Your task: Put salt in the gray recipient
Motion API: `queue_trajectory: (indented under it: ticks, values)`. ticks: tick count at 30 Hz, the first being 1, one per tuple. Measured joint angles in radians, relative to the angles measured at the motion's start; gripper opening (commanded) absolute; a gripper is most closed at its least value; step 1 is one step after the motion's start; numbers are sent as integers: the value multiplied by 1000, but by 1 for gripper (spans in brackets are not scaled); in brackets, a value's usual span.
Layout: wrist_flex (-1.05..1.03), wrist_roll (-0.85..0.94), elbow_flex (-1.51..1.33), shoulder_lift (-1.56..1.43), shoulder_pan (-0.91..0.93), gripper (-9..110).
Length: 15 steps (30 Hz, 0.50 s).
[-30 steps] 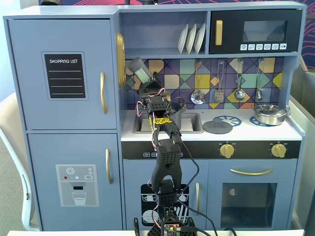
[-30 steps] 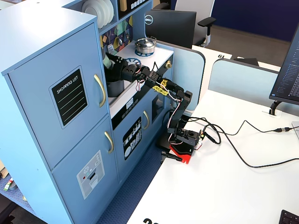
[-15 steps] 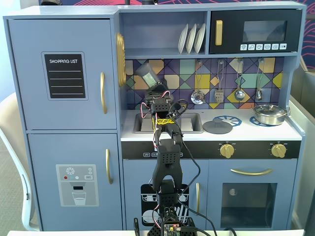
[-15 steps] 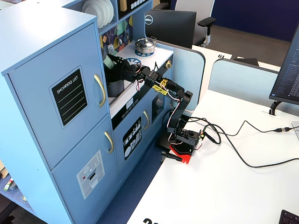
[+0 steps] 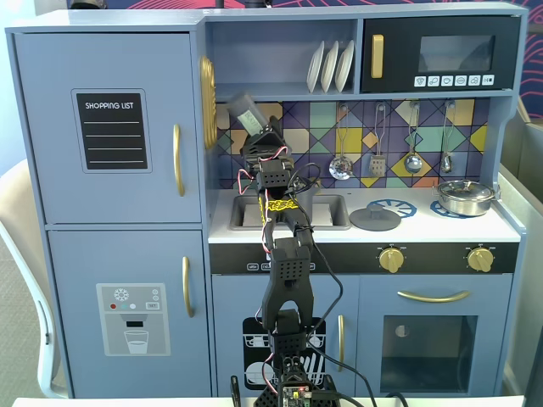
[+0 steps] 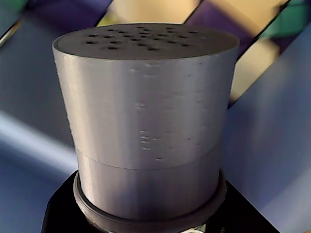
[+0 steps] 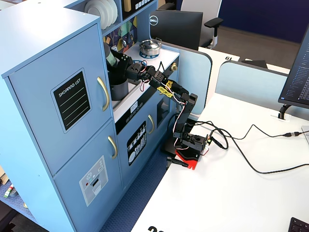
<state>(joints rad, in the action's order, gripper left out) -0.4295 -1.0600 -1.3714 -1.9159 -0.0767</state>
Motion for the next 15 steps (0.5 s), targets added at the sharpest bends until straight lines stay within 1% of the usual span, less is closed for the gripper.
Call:
queue_trajectory:
  ticks: [6, 10, 15]
  values:
    - [-61, -17, -127, 2, 64, 0]
    - [-61, -14, -137, 0, 66, 0]
    - [9, 2, -117, 0, 26, 0]
